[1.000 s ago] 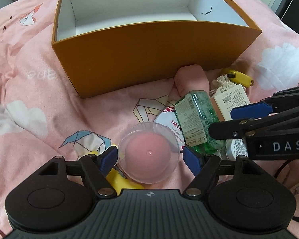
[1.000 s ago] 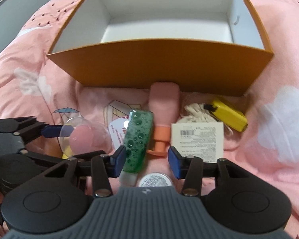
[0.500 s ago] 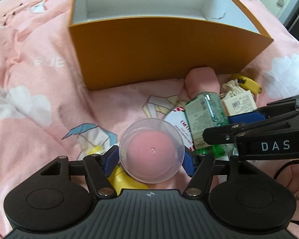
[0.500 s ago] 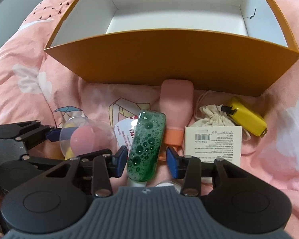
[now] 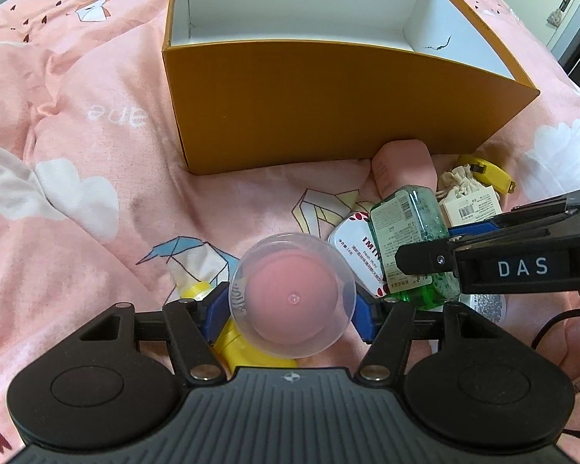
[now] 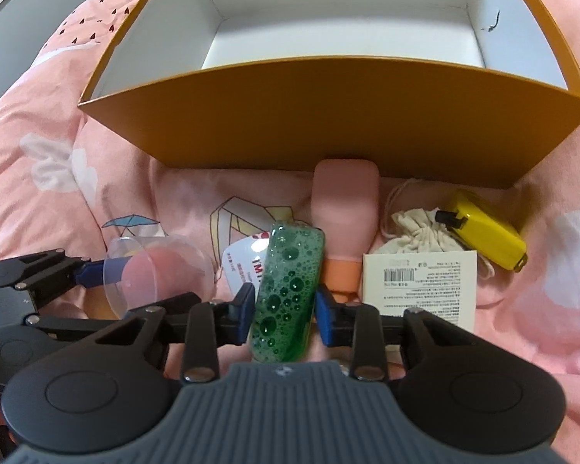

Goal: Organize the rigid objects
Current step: 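Grasp the clear pink-sponge cup with left tool while right tool grasps the green bottle, then carry the cup and green bottle over the orange box with both tools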

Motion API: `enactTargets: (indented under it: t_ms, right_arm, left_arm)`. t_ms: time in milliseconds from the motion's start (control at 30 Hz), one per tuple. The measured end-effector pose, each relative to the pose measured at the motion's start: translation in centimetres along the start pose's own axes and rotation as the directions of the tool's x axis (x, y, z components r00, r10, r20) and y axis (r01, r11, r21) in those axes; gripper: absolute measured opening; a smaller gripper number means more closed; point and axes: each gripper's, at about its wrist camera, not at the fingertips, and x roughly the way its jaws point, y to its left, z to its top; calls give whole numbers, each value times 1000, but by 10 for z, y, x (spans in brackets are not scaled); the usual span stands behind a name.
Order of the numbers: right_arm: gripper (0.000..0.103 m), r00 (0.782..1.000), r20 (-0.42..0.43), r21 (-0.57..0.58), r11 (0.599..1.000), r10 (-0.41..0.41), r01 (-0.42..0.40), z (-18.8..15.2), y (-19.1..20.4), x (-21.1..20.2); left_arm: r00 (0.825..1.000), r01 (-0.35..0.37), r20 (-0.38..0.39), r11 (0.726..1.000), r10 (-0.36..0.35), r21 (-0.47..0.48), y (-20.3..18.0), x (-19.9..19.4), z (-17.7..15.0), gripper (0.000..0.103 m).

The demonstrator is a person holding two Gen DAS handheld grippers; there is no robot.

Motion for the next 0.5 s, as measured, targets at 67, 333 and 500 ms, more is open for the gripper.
enactTargets:
  t_ms: [67, 333, 500]
  right_arm:
    - [32, 1000, 5, -3, 1000, -1, 1, 0, 1, -2]
    - [30, 999, 43, -12, 1000, 14, -14, 1, 0, -21]
    - [29, 996, 86, -32, 999, 12, -9, 5, 1, -41]
  left_arm:
    - [1000, 1, 7, 1000, -1, -4, 0, -1, -1, 72]
    - [997, 23, 72, 999, -21, -27, 3, -18, 1, 72]
    - [992, 48, 117, 998, -42, -50, 4, -34, 6, 72]
